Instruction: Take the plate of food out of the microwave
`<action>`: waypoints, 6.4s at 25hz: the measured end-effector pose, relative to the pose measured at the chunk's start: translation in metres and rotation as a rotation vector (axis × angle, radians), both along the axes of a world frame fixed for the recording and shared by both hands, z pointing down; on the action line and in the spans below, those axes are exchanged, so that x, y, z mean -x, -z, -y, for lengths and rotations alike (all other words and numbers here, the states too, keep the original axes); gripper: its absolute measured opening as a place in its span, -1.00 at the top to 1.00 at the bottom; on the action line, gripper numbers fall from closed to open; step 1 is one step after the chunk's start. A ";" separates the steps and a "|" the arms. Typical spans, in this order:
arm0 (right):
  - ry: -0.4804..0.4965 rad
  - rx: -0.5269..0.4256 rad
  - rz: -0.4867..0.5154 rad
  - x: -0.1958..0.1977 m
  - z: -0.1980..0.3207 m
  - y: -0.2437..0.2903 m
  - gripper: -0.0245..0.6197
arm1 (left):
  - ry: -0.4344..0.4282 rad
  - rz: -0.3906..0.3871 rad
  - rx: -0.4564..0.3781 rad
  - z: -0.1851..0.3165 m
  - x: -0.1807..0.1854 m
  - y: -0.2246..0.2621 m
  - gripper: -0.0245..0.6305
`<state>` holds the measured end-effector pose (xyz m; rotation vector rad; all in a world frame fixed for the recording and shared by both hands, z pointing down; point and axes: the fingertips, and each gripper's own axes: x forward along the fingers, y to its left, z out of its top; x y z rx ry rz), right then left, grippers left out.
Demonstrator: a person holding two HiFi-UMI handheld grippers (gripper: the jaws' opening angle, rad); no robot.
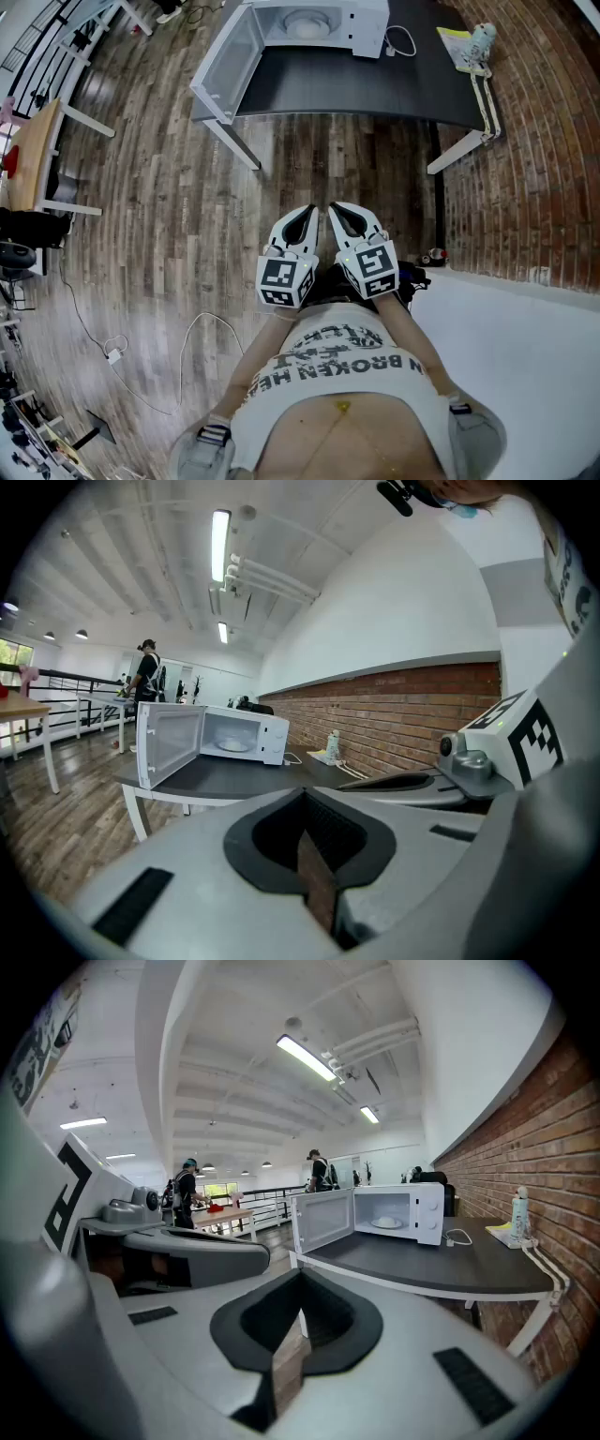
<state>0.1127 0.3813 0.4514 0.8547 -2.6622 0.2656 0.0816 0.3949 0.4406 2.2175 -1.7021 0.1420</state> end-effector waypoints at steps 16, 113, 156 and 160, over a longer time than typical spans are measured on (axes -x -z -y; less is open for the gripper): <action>0.012 0.082 0.084 -0.020 0.023 -0.009 0.90 | 0.001 -0.064 -0.023 0.016 -0.023 -0.004 0.91; -0.009 0.069 0.067 0.132 0.526 -0.009 0.90 | 0.010 -0.034 0.015 0.518 0.139 -0.009 0.91; -0.260 0.091 0.025 0.171 0.587 -0.025 0.90 | -0.233 -0.092 0.030 0.585 0.194 -0.019 0.91; -0.253 0.103 0.020 0.169 0.592 -0.031 0.90 | -0.222 -0.093 0.040 0.589 0.193 -0.025 0.91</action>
